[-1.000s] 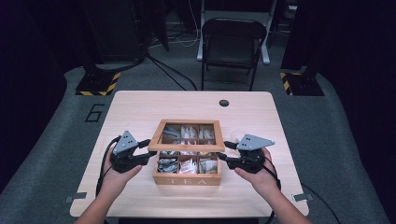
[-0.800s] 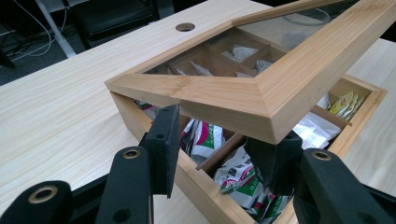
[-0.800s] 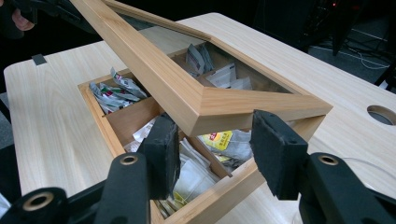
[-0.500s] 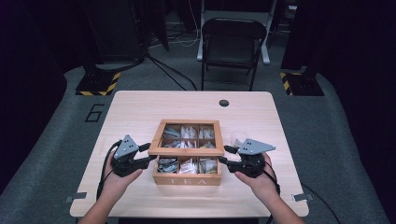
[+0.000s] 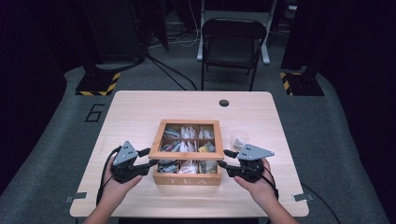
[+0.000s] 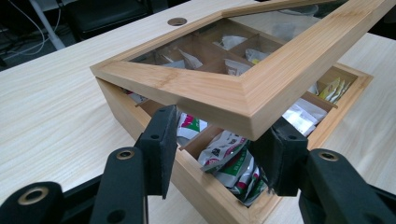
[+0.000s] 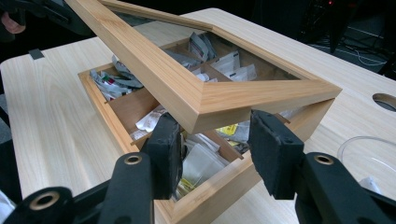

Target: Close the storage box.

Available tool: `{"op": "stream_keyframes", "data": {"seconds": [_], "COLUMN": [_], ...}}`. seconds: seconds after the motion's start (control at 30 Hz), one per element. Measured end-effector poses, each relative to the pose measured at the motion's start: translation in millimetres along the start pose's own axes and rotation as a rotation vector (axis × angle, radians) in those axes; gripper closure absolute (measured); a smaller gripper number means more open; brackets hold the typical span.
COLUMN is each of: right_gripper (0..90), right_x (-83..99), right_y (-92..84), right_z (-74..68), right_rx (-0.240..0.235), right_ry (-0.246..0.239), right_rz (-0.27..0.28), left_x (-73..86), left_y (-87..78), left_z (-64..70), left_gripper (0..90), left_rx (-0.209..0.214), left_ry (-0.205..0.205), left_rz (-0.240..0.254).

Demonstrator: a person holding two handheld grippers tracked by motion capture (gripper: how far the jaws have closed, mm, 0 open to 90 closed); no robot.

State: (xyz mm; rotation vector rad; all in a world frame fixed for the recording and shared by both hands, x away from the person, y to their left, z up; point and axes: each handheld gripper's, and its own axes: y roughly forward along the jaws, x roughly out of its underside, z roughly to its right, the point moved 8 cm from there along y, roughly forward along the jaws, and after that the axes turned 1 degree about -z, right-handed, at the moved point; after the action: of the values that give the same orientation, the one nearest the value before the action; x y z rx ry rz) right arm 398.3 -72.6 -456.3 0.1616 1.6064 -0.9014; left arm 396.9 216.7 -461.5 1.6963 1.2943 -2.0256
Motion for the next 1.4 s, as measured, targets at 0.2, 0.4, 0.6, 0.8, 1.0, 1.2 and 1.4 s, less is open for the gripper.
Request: {"op": "stream_keyframes", "data": {"seconds": [0.2, 0.4, 0.6, 0.8, 1.0, 1.2, 1.4], "right_gripper": [53.8, 53.8, 53.7, 53.7, 53.5, 53.5, 53.5], "right_x": [8.5, 15.7, 21.6, 27.1, 32.6, 37.7, 41.1], "right_y": [2.5, 4.4, 7.0, 8.6, 10.9, 14.0, 14.7], "right_z": [-3.1, -5.5, -6.4, -7.8, -9.5, -11.7, -13.9], "right_rx": [-0.002, -0.001, 0.000, 0.001, -0.010, -0.019, -0.030], "right_ry": [0.023, 0.020, 0.019, 0.022, 0.016, 0.018, 0.034], "right_rz": [0.005, -0.007, -0.016, -0.033, -0.050, -0.073, -0.083], "left_x": [6.9, 13.6, 18.8, 25.3, 32.2, 36.7, 40.2], "left_y": [-0.3, 0.0, 1.0, 3.1, 5.4, 9.8, 9.6], "left_z": [3.8, 7.1, 8.5, 10.0, 11.6, 14.0, 15.7], "left_gripper": [50.5, 49.5, 49.8, 49.8, 49.9, 51.0, 51.0], "left_rx": [0.003, 0.014, 0.012, 0.019, 0.026, 0.040, 0.046], "left_ry": [0.010, -0.003, -0.001, -0.008, -0.021, -0.024, -0.028], "left_rz": [-0.016, -0.009, -0.021, -0.021, -0.029, -0.045, -0.062]}}
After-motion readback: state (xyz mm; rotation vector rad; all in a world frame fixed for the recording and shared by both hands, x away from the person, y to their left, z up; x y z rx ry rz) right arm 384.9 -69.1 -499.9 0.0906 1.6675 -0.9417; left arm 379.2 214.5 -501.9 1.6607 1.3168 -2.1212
